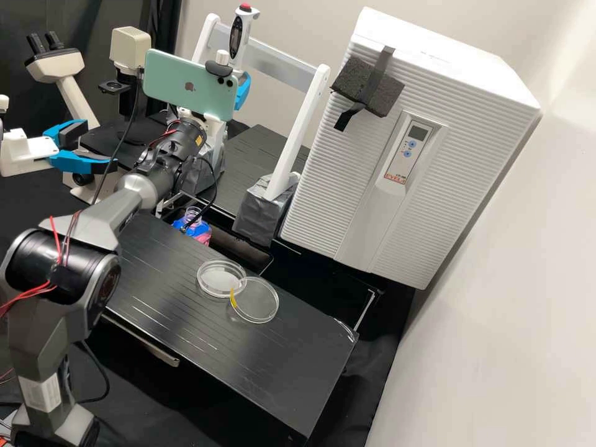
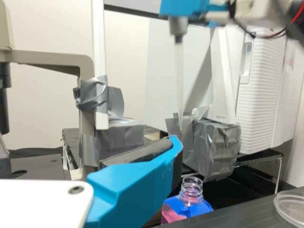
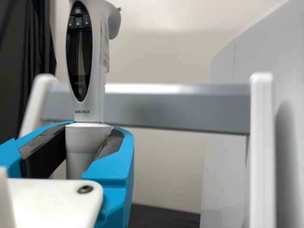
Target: Use the pipette
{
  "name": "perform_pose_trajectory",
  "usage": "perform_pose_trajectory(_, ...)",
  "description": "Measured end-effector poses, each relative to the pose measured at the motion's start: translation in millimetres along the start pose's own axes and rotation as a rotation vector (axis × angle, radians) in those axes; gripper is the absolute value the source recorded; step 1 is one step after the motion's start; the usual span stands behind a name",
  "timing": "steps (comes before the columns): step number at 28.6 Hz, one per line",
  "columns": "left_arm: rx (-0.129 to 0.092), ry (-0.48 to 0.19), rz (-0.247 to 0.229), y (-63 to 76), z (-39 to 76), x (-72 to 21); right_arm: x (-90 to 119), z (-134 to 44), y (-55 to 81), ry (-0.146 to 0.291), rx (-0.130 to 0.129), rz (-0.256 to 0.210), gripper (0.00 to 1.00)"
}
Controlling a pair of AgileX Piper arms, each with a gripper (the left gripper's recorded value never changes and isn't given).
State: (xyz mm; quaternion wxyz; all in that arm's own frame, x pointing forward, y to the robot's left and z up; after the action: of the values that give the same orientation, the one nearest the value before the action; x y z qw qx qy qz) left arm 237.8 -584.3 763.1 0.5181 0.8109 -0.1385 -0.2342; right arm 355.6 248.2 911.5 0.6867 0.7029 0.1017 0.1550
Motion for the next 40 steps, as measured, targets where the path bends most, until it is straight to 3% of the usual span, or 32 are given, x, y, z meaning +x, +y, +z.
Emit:
perform_pose_trajectory(2,0.0,-0.002,0.007,1.8,0.6,1.4,8.4,6.9,-1.5,-0.041,0.0,-0.034,0.0)
perform_pose_trajectory(8,0.001,-0.004,0.009,2.8,1.0,5.4,17.3,21.3,-0.6,-0.114,-0.004,-0.081,0.0)
perform_pose_trajectory(16,0.001,0.004,-0.032,-1.3,0.9,5.3,17.8,21.2,1.9,-0.114,-0.004,-0.075,0.0)
perform_pose_trajectory(24,0.0,0.003,-0.032,-1.4,1.2,5.3,16.0,17.8,5.4,-0.108,0.018,-0.067,0.0)
perform_pose_trajectory(27,0.0,0.003,-0.032,-1.4,1.2,5.3,15.3,16.6,6.6,-0.106,0.041,-0.063,0.0)
perform_pose_trajectory(40,0.0,0.003,-0.032,-1.4,1.2,5.3,19.1,11.9,10.6,-0.111,0.043,-0.075,0.0)
